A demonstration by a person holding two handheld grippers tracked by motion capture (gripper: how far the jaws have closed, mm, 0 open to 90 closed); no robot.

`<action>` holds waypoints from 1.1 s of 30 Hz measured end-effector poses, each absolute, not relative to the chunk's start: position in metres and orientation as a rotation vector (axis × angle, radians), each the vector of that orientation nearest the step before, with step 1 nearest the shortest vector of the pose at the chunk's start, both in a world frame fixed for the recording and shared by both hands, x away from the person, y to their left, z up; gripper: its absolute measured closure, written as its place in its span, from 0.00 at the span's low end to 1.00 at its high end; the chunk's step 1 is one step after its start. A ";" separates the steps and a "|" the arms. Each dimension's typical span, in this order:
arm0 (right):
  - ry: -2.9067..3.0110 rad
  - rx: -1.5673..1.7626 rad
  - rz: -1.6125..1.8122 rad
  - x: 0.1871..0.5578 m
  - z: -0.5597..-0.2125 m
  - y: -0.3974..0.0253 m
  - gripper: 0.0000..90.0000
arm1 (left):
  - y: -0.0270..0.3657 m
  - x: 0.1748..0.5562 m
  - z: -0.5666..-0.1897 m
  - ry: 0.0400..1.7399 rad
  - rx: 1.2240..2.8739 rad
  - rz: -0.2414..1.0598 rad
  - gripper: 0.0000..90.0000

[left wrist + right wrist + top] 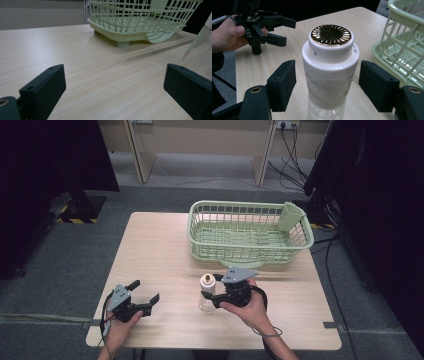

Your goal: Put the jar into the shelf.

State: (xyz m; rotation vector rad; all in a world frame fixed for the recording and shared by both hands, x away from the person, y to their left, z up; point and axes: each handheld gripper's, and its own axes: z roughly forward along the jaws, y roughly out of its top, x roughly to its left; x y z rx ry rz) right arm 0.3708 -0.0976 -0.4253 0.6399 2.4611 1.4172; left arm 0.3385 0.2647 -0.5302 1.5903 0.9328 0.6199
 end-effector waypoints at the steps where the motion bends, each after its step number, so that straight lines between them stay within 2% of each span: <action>1: 2.462 0.638 1.415 0.372 -0.425 -0.097 0.37 | 0.265 0.338 -0.530 0.933 1.589 0.619 0.04; 10: 2.468 0.649 1.444 0.377 -0.427 -0.094 0.49 | 0.265 0.339 -0.530 0.933 1.591 0.618 0.04; 21: 2.423 0.681 1.453 0.372 -0.428 -0.094 0.51 | 0.265 0.339 -0.530 0.932 1.591 0.616 0.04; 33: 2.344 0.706 1.501 0.370 -0.406 -0.106 0.51 | 0.264 0.339 -0.530 0.931 1.595 0.619 0.04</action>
